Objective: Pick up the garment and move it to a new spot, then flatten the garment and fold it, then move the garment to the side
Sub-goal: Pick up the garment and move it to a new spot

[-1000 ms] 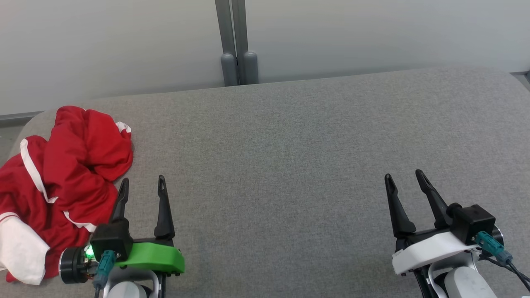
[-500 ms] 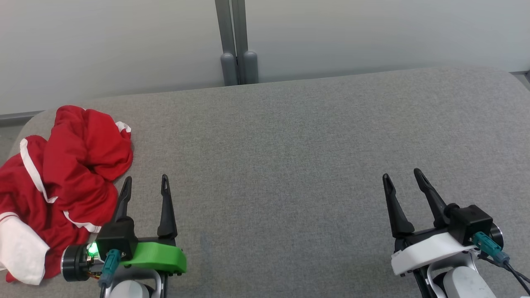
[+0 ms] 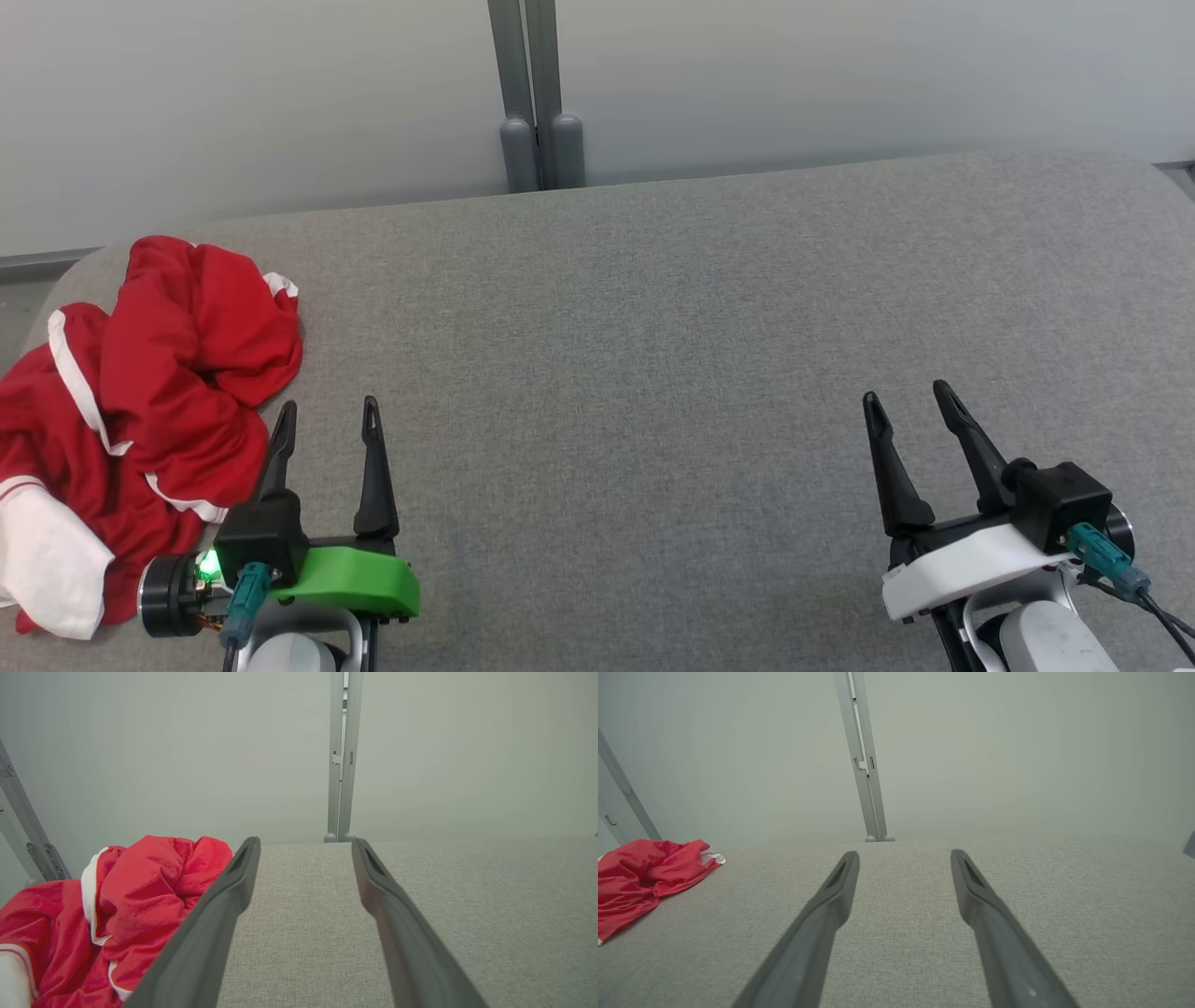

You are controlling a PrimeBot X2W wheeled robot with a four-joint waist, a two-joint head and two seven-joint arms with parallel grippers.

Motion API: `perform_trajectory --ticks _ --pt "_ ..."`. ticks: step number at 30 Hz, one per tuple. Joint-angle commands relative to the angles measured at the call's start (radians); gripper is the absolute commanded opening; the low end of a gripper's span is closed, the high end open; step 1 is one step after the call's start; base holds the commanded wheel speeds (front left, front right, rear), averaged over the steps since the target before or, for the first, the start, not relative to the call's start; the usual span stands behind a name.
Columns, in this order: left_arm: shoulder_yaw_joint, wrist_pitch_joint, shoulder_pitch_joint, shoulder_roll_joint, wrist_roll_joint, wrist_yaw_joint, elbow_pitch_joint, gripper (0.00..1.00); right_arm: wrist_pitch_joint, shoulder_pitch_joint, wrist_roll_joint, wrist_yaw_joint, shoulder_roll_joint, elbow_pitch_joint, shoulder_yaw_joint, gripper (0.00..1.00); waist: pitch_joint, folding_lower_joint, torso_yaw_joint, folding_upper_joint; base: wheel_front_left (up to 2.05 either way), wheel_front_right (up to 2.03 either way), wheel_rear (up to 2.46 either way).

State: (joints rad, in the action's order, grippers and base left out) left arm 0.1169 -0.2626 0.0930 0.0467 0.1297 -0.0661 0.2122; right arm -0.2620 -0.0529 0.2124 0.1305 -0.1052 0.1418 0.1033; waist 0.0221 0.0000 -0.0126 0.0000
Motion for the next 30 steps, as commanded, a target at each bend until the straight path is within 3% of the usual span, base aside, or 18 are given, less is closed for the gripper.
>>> perform_trajectory --ticks 1,16,30 --pt "-0.004 -0.003 0.015 0.007 0.005 0.003 0.004 1.00 -0.004 -0.006 0.007 0.000 -0.003 0.001 0.001 1.00 0.000 0.0000 0.002 0.0000 0.00 0.00 0.00" --pt "-0.014 -0.003 0.020 0.006 0.035 -0.002 0.005 1.00 -0.004 -0.016 0.048 0.000 -0.005 0.001 0.033 1.00 0.021 0.0000 0.088 0.0000 0.00 0.00 0.00" --pt "-0.027 -0.002 0.029 0.006 0.071 -0.012 0.007 1.00 -0.004 -0.024 0.076 0.000 -0.036 -0.010 0.079 1.00 0.048 0.0000 0.277 0.0000 0.00 0.00 0.00"
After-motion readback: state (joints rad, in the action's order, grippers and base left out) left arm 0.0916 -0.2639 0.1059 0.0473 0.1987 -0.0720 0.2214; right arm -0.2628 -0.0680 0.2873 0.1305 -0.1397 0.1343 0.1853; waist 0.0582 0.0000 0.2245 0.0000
